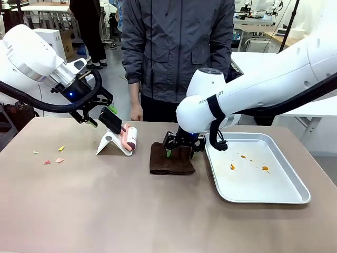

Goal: Clean the surface of the table.
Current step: Hold the Lint Roller with your left hand and the towel with your right hand.

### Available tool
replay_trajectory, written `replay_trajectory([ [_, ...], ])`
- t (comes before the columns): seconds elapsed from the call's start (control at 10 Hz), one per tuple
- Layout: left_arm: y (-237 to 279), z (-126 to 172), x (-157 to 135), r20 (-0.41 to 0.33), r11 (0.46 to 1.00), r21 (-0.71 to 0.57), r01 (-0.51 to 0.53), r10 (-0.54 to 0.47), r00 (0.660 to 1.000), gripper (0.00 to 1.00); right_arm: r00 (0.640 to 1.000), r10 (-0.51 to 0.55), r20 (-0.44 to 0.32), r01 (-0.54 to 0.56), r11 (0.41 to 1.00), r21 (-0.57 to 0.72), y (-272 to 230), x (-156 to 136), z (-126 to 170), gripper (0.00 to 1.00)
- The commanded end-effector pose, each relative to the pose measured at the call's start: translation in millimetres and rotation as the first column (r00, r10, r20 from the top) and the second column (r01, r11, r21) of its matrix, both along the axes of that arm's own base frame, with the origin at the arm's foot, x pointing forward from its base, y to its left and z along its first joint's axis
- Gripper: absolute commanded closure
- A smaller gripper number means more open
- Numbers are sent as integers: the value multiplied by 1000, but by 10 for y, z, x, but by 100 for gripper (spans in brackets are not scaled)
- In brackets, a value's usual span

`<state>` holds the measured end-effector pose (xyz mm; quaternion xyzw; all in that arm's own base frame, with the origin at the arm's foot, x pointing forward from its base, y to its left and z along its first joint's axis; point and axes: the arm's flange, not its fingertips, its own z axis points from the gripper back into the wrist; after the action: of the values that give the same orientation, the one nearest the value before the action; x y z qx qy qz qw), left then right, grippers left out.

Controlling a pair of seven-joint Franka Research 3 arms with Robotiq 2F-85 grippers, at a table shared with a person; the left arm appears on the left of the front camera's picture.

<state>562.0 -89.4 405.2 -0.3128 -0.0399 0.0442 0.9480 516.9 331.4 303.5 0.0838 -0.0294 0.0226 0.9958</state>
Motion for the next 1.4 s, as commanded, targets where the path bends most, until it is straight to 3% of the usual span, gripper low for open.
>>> replay_trajectory([
  [0.0, -9, -24, 33, 27, 1000, -14, -20, 20, 999, 0, 999, -32, 22, 33, 999, -28, 82, 43, 13, 0],
  [0.5, -11, -69, 38, 69, 998, -64, 14, -10, 998, 0, 997, -63, 38, 65, 996, -59, 76, 80, -33, 0],
  [0.7, 31, -97, 60, 41, 998, -57, 6, -4, 999, 0, 995, -74, 60, 79, 993, -84, 83, 82, -30, 4],
  [0.8, 29, -106, 60, 50, 999, -49, 6, -4, 999, 16, 997, -58, 53, 62, 994, -86, 94, 71, -31, 60],
  [0.9, 36, -111, 66, 48, 999, -43, 5, -3, 999, 60, 998, -50, 48, 54, 995, -79, 102, 66, -30, 64],
  [1.0, 49, -113, 70, 59, 999, -44, 3, -1, 998, 76, 998, -50, 44, 53, 996, -77, 106, 68, -33, 100],
  [1.1, 59, -114, 73, 66, 999, -52, 1, 3, 998, 100, 998, -50, 41, 53, 995, -80, 108, 68, -38, 100],
  [1.2, 66, -121, 72, 70, 999, -54, 2, 2, 998, 76, 998, -44, 38, 46, 996, -75, 117, 67, -40, 100],
  [1.3, 74, -122, 71, 71, 999, -53, 4, 0, 997, 100, 999, -38, 34, 40, 997, -73, 125, 63, -39, 83],
])
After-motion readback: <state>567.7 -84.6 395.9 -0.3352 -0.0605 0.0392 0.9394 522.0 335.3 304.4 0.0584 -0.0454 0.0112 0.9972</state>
